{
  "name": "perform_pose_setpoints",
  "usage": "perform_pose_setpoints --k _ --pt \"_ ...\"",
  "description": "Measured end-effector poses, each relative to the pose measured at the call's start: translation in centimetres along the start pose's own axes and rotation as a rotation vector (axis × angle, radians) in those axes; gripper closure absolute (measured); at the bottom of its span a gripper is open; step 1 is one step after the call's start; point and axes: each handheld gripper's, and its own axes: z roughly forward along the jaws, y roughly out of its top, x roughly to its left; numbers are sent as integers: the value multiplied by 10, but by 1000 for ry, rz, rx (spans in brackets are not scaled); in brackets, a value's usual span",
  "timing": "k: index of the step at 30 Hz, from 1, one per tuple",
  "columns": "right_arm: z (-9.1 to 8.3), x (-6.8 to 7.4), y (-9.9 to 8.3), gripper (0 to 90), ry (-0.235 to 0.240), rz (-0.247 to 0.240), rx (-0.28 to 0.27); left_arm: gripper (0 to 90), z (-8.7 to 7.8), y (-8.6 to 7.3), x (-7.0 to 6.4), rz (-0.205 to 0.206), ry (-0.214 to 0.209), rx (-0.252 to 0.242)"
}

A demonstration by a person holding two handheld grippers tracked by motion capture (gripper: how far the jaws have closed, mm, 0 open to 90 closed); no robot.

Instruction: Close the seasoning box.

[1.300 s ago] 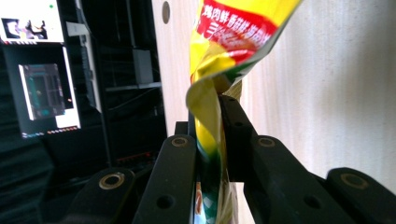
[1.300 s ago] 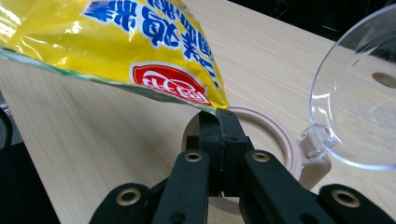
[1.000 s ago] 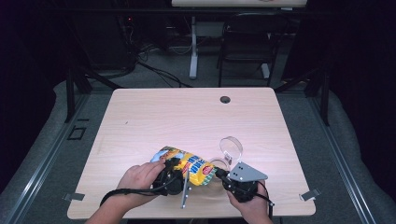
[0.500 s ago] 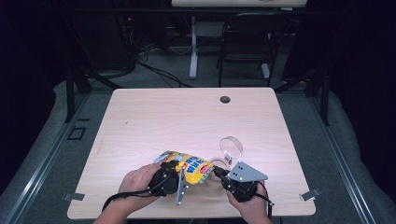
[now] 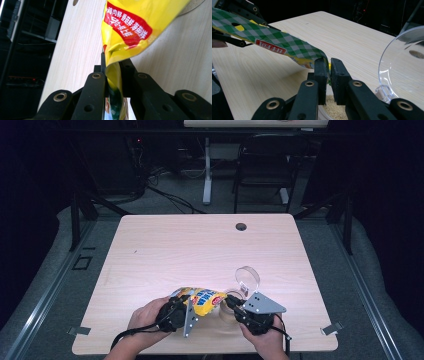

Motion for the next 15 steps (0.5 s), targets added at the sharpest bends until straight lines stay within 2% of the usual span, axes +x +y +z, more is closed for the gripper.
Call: perform_pose_setpoints --k 2,3,15 --pt "0 0 0 833 2 1 -3 849 1 -1 0 -11 -4 -8" --pt "1 -1 1 832 4 8 -9 849 3 -3 -2 -38 -13 -21" --pt "6 -3 3 821 12 19 -11 859 10 -13 -1 -126 -67 -48"
